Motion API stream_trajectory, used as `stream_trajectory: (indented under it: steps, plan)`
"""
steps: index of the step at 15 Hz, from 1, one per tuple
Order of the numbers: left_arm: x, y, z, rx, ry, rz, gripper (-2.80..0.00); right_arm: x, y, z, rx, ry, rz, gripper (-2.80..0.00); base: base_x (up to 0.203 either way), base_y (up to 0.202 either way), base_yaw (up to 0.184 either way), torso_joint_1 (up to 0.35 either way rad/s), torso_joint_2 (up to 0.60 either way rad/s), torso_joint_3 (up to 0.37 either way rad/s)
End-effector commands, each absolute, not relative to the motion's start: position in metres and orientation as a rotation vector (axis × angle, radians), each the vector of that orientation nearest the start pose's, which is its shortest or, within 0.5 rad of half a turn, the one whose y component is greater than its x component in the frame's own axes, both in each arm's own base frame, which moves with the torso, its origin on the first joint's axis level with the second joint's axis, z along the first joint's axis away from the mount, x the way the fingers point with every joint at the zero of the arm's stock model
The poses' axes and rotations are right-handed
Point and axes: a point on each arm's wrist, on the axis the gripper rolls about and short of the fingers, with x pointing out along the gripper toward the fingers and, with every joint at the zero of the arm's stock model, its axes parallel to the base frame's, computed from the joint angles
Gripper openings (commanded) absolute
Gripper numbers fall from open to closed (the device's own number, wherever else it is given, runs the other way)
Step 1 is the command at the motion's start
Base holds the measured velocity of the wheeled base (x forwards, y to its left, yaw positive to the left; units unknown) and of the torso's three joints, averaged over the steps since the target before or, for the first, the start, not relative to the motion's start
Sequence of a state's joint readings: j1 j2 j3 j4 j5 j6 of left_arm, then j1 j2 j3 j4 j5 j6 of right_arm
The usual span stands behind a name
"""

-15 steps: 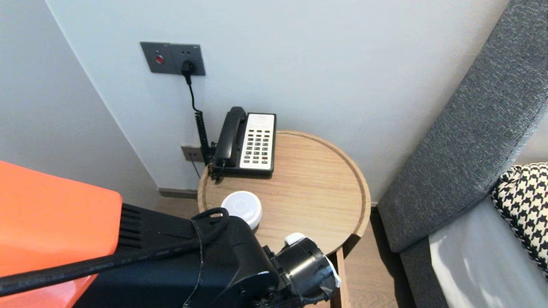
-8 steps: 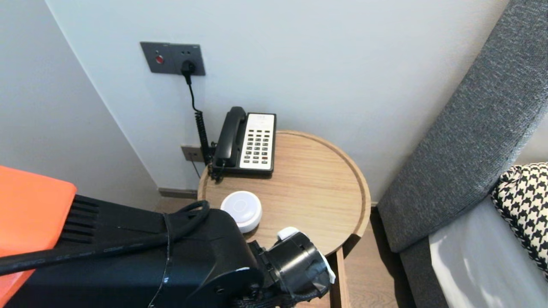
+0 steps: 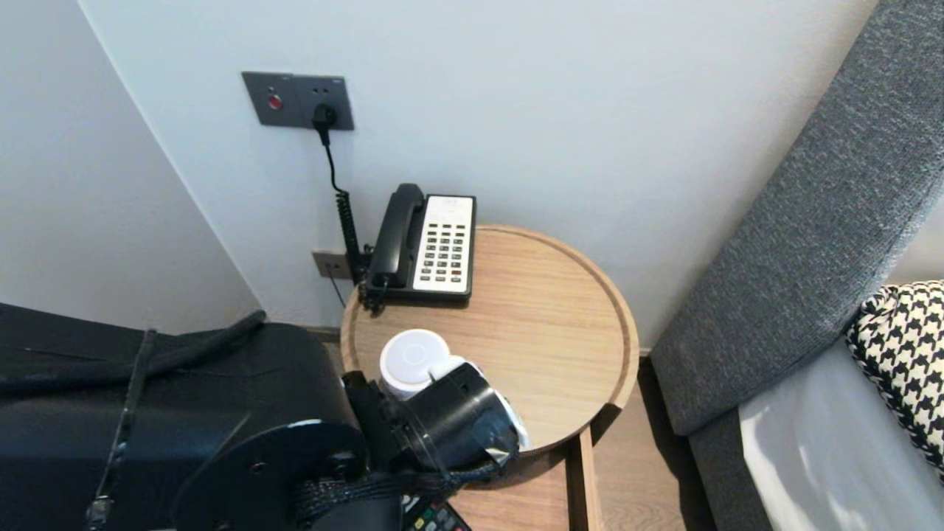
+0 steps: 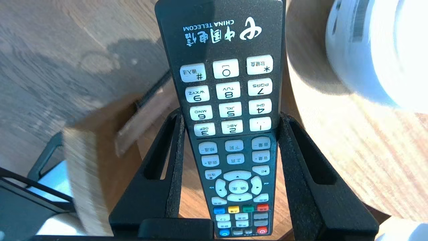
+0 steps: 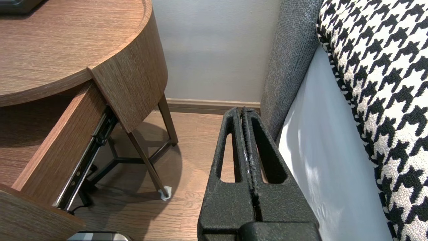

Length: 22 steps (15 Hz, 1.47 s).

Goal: Take the remote control out of the drawer one by one and place them on the table

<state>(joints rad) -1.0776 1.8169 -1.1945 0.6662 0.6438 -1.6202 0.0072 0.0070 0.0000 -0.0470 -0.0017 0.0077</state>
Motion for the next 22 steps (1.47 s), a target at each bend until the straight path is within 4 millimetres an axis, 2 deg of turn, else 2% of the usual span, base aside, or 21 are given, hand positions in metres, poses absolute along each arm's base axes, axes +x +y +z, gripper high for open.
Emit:
stream_trajectory:
  steps: [1, 8, 10, 15, 22]
  plan:
    - [0.147, -0.236, 0.170, -0.556, 0.806, 0.332, -2.80, -0.020, 0.000, 0.074, 0.008, -0.015, 0.006, -2.80, 0.000, 0.000, 0.000, 0.000, 0.00, 0.000]
    - [0.163, -0.215, 0.212, -0.552, 0.742, 0.260, -2.80, -0.020, 0.000, 0.074, 0.008, -0.015, 0.006, -2.80, 0.000, 0.000, 0.000, 0.000, 0.00, 0.000]
    - [0.169, -0.215, 0.225, -0.542, 0.720, 0.229, -2.80, -0.020, 0.000, 0.074, 0.008, -0.015, 0.006, -2.80, 0.000, 0.000, 0.000, 0.000, 0.00, 0.000]
    - [0.179, -0.223, 0.257, -0.502, 0.662, 0.123, -2.80, -0.020, 0.000, 0.074, 0.008, -0.015, 0.006, -2.80, 0.000, 0.000, 0.000, 0.000, 0.00, 0.000]
    - [0.198, -0.252, 0.290, -0.266, 0.581, -0.057, -2.80, -0.020, 0.000, 0.074, 0.008, -0.015, 0.006, -2.80, 0.000, 0.000, 0.000, 0.000, 0.00, 0.000]
